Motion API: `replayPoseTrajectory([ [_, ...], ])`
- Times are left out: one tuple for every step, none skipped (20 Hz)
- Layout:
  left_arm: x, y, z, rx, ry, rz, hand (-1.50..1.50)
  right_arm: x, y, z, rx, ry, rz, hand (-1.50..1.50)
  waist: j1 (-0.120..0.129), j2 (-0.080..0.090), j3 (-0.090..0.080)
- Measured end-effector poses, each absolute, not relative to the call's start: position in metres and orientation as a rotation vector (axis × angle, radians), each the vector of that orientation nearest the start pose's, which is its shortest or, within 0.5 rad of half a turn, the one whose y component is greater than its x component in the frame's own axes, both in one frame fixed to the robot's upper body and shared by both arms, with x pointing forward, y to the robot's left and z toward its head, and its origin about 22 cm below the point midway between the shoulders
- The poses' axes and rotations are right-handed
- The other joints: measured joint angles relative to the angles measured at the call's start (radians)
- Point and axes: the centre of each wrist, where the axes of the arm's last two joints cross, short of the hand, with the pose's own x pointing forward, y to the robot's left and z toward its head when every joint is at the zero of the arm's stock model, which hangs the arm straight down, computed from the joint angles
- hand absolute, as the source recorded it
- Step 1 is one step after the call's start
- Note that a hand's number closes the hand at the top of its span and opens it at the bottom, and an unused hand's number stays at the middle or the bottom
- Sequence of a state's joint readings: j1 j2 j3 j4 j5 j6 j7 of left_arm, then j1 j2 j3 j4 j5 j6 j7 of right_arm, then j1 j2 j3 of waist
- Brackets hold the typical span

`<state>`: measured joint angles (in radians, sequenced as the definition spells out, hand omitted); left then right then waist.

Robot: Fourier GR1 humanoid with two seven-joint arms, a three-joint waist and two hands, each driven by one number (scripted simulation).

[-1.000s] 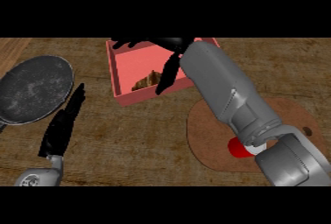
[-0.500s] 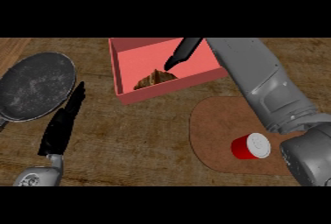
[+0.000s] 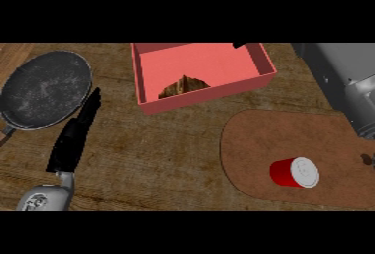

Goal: Pick the croissant from the cutting board and place it in the cardboard box

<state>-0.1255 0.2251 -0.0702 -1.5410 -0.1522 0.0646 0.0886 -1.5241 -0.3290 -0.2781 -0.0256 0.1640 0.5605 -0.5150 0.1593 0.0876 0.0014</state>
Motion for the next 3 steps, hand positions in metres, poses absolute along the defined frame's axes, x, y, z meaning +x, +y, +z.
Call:
replayPoseTrajectory([
  [0.272, 0.252, 0.035, 0.283, -1.57, -0.317, 0.0, 0.489, -0.193, 0.229, 0.468, -1.853, 0.671, -1.5, 0.004, 0.005, 0.001],
  [0.271, 0.25, 0.033, 0.279, -1.57, -0.319, 0.0, 0.489, -0.2, 0.232, 0.46, -1.851, 0.666, -1.5, 0.009, 0.007, 0.001],
  [0.271, 0.248, 0.033, 0.274, -1.574, -0.323, 0.0, 0.489, -0.206, 0.236, 0.454, -1.853, 0.664, -1.5, 0.012, 0.01, 0.001],
])
